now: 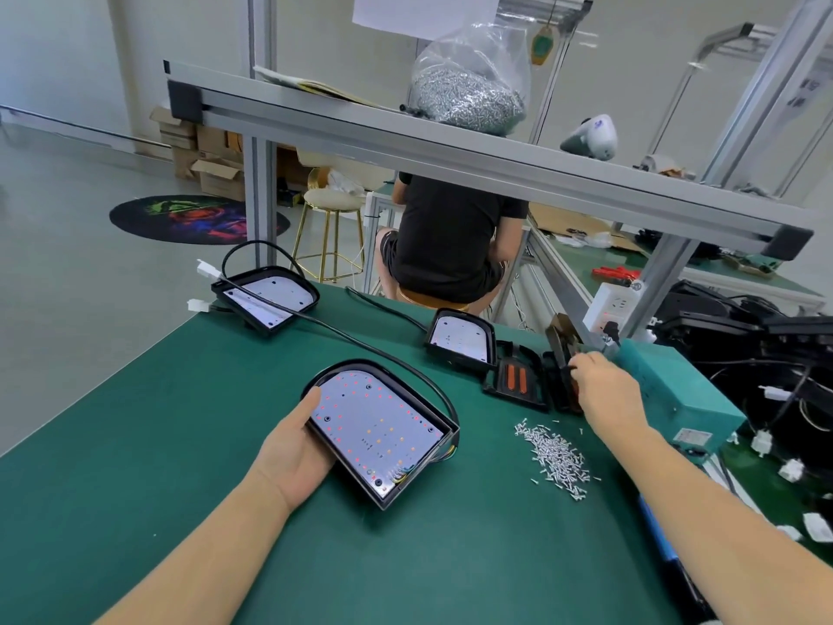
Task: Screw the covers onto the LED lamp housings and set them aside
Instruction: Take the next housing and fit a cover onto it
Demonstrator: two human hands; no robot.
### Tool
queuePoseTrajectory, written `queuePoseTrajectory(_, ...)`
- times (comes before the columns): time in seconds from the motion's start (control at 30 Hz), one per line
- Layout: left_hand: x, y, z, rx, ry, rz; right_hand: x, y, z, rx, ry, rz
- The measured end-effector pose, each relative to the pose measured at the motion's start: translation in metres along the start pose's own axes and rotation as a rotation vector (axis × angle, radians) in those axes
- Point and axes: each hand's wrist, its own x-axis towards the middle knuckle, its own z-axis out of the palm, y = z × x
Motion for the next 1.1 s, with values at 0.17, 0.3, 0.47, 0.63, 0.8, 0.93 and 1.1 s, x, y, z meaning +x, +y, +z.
queuePoseTrajectory(0.17,-0.002,0.000,0.004,-0.026,-0.025,0.015,-0.024,-0.063,-0.049,0.237,0.398,-0.472)
queuePoseTrajectory(0.3,-0.002,0.004,0.004,-0.081,-0.049,-0.002,-0.060,-0.127,-0.072,0.312,0.342,-0.777)
queuePoseTrajectory(0.47,-0.004,0.006,0.003,-0.111,-0.102,-0.009,-0.086,-0.164,-0.081,0.201,0.236,-1.052)
queuePoseTrajectory(0.63,-0.004,0.006,0.007,-0.095,-0.145,-0.025,-0.099,-0.164,-0.079,0.101,0.177,-1.102)
queuePoseTrajectory(0.8,-0.002,0.004,0.007,-0.027,-0.141,-0.057,-0.104,-0.158,-0.074,-0.007,0.087,-1.116)
queuePoseTrajectory(0.93,-0.003,0.006,0.010,0.005,-0.090,-0.062,-0.104,-0.160,-0.075,-0.087,0.021,-1.206)
queuePoseTrajectory(1.1,-0.004,0.004,0.017,0.049,0.060,-0.009,-0.109,-0.158,-0.060,-0.039,-0.010,-1.152)
